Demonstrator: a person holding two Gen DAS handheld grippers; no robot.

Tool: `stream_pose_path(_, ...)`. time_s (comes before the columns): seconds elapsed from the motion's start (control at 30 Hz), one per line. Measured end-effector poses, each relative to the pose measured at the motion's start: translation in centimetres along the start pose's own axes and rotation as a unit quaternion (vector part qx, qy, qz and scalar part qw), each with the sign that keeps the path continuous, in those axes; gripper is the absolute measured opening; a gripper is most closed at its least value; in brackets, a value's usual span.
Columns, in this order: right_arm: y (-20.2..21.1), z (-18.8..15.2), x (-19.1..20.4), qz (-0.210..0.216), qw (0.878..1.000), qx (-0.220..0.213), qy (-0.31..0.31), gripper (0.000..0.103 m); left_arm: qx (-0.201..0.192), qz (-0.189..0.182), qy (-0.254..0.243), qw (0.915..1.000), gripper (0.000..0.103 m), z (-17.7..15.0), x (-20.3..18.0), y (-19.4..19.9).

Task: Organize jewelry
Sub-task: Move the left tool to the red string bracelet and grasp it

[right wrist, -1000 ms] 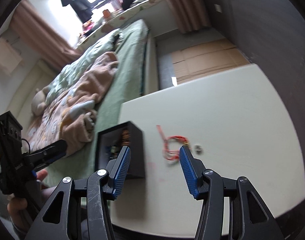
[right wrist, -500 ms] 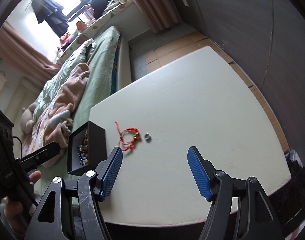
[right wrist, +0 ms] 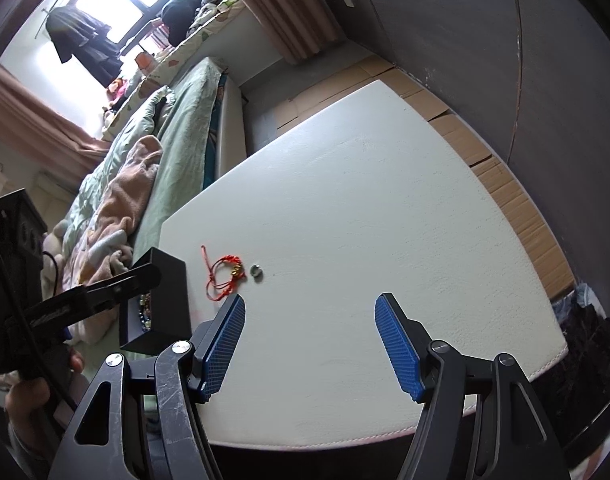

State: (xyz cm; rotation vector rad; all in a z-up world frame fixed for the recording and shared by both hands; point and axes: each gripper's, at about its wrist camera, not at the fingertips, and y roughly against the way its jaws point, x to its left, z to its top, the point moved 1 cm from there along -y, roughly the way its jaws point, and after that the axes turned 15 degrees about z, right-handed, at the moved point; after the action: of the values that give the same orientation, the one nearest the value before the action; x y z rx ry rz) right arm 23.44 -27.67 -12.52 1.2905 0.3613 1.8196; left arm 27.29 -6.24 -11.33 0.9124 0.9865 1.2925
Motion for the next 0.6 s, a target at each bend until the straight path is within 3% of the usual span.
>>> stream_pose_path(0.17,-0.4,0.0,-0.9,-0.006,1.000,0.000,-0.005,0.068,0.018,0.005,-0.006,0.9998,0.042,0.5,-1.0,-2.4)
stream_pose_path(0.3,-0.6,0.0,-1.4,-0.012,1.000,-0.001,-0.005,0.066,0.035,0.015,-0.013,0.9992,0.026,0.7,-1.6,-4.3)
stream_pose_path(0.6,-1.7,0.1,-2.6,-0.017,1.000,0.008,-0.013,0.064,0.045,0.058,-0.028,0.9969,0.020,1.7,-2.4,-7.1)
